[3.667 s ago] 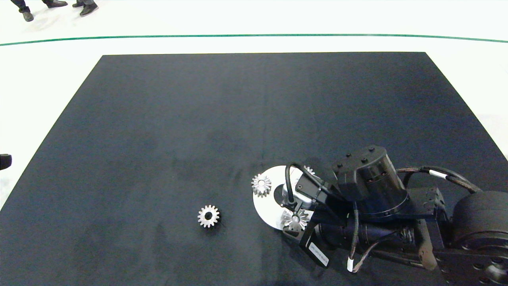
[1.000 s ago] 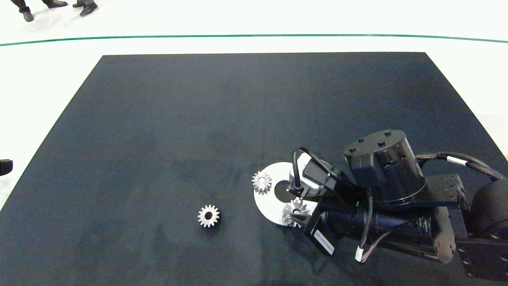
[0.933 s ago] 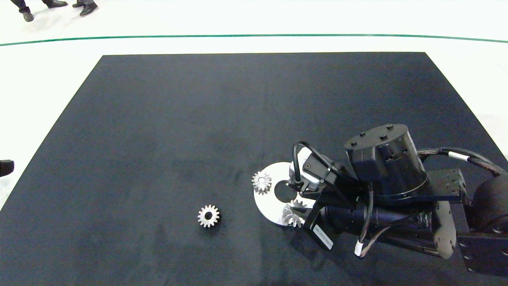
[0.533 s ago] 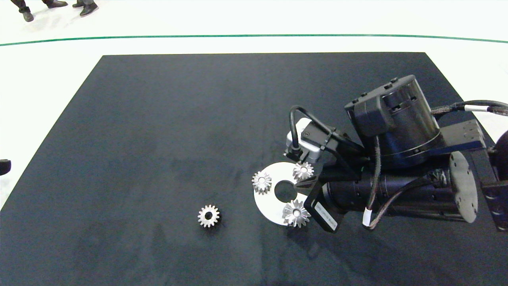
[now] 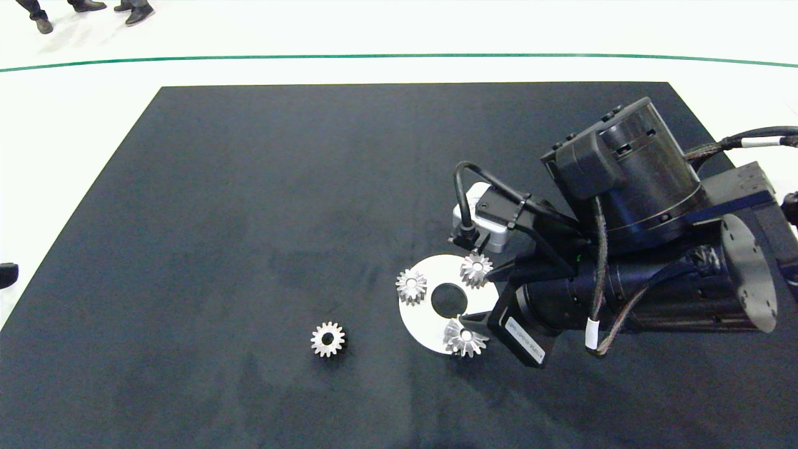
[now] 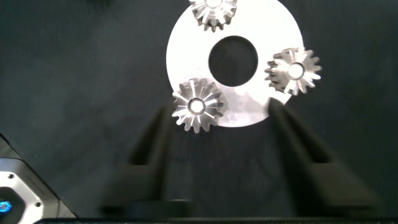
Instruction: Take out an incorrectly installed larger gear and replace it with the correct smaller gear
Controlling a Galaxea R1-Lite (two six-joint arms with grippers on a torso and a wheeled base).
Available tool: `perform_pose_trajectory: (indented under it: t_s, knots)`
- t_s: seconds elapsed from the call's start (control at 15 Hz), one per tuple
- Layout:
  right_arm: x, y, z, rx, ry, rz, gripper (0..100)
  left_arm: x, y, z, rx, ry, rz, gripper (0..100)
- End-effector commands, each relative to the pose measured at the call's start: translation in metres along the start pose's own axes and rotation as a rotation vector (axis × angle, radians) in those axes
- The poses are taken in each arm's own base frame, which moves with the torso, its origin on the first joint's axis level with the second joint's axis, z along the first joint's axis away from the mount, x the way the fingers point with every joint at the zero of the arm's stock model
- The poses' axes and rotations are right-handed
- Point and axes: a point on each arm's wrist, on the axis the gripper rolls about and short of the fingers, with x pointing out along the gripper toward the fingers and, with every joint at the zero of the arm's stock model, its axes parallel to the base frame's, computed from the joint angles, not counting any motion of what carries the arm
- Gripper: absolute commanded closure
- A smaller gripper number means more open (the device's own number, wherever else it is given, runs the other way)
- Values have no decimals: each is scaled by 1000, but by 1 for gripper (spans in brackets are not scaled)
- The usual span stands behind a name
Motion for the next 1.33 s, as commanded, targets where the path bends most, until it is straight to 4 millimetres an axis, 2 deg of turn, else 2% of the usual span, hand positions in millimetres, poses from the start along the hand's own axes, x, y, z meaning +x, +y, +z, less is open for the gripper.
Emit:
perform_pose_trajectory:
  t_s: [0.07, 0.47, 0.73, 1.0, 1.33]
  knots:
    - [8, 0, 6, 24, 21, 2, 0, 1, 0, 0, 1, 7, -1, 0]
    - [40, 7, 3, 10, 95, 19, 0, 1, 0, 0, 1, 9, -1, 0]
    - [48, 10, -1, -12, 153, -2, 0, 0, 0, -1, 1, 6, -1, 0]
    - [47, 15, -3, -31, 186, 5, 0, 0, 0, -1, 2, 6, -1, 0]
    - [65, 19, -6, -46, 236, -21, 0, -1, 0, -1, 2, 4, -1, 0]
